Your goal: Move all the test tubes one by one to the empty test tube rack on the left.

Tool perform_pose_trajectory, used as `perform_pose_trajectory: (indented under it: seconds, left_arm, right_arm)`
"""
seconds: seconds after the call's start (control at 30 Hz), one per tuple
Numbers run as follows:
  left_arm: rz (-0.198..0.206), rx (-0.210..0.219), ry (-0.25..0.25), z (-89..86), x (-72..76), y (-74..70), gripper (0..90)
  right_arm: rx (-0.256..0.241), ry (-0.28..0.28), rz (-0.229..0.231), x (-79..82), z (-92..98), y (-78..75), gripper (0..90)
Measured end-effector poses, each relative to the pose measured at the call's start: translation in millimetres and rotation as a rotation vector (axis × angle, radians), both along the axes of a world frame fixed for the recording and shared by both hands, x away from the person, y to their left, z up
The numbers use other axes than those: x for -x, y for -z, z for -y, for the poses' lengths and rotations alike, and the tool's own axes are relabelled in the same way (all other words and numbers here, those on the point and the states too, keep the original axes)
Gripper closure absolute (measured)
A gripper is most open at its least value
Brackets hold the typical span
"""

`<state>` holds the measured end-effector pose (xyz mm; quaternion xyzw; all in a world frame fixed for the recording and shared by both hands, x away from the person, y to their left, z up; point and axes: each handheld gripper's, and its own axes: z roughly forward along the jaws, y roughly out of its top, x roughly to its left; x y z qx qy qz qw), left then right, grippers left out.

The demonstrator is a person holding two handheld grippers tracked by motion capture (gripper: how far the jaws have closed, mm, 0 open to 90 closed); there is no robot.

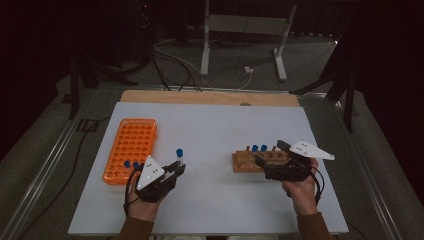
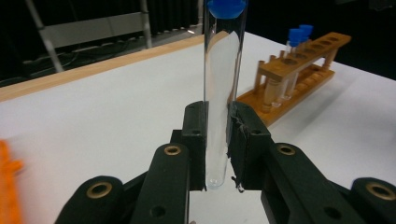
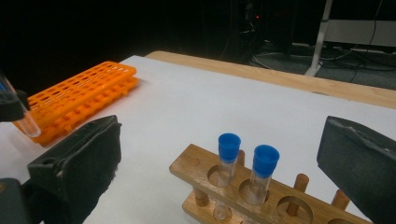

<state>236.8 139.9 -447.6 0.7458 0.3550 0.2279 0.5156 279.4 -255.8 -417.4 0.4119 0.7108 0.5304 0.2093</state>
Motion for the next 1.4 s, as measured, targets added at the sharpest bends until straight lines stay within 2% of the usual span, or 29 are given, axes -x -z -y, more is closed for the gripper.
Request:
perform_pose_trajectory:
  seconds: [0.3,0.77,0.9,1.13,1.4]
  left_arm:
    - [-0.006,0.02,-0.062,-32.0,15.4,2.7,78.3]
    - [-0.027,-0.018,-0.143,-75.9,31.8,12.8,78.3]
    - [-0.02,-0.011,-0.171,-86.1,34.8,13.6,78.2]
    - [-0.001,-0.025,-0.209,-100.9,37.8,16.5,78.1]
    - [0.011,-0.035,-0.289,-119.3,36.9,21.9,78.1]
  right_arm:
    - [-0.012,0.007,0.003,-0.1,2.1,0.8,0.0]
    - [-0.029,0.013,0.011,0.9,6.4,-0.8,0.0]
    - [-0.032,0.014,0.012,1.4,6.7,-1.1,0.0]
    - [-0.033,0.017,0.012,1.1,8.0,-0.7,0.0]
    - [-0.04,0.017,0.017,1.7,8.9,-1.7,0.0]
